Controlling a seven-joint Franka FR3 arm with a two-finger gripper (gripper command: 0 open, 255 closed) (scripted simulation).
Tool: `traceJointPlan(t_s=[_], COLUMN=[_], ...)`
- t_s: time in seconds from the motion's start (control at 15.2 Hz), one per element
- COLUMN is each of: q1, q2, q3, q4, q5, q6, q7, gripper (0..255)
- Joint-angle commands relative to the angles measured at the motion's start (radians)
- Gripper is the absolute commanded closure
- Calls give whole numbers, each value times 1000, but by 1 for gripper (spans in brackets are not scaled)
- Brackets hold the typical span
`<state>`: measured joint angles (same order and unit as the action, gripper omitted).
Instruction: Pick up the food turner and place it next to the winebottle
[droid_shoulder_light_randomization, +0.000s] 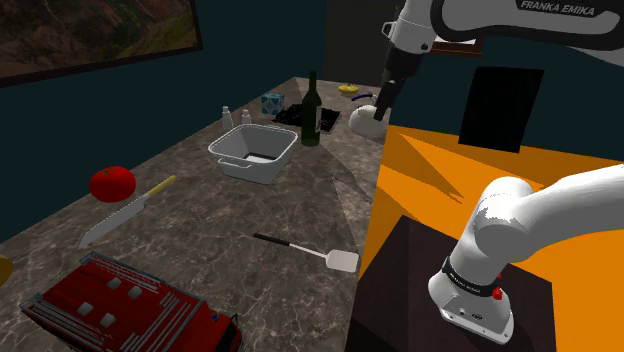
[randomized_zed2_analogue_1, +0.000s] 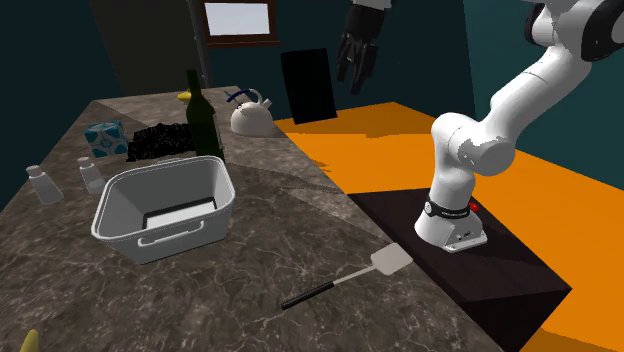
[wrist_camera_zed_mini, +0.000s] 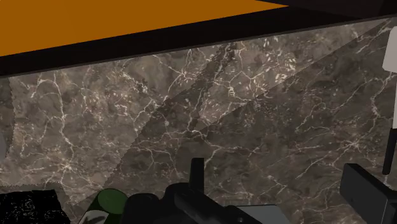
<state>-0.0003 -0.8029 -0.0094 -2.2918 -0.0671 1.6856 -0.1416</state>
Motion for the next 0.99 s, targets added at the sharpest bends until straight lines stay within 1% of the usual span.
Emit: traceJointPlan(t_s=[0.0, 0.46, 0.92], q1=[0, 52, 109], q2=[0, 50, 153], q3=[0, 91, 187], q4=[0, -121, -198], q5=[0, 64, 126], q6=[0, 137, 287], q7=[0, 80, 159], gripper=[0, 0, 0])
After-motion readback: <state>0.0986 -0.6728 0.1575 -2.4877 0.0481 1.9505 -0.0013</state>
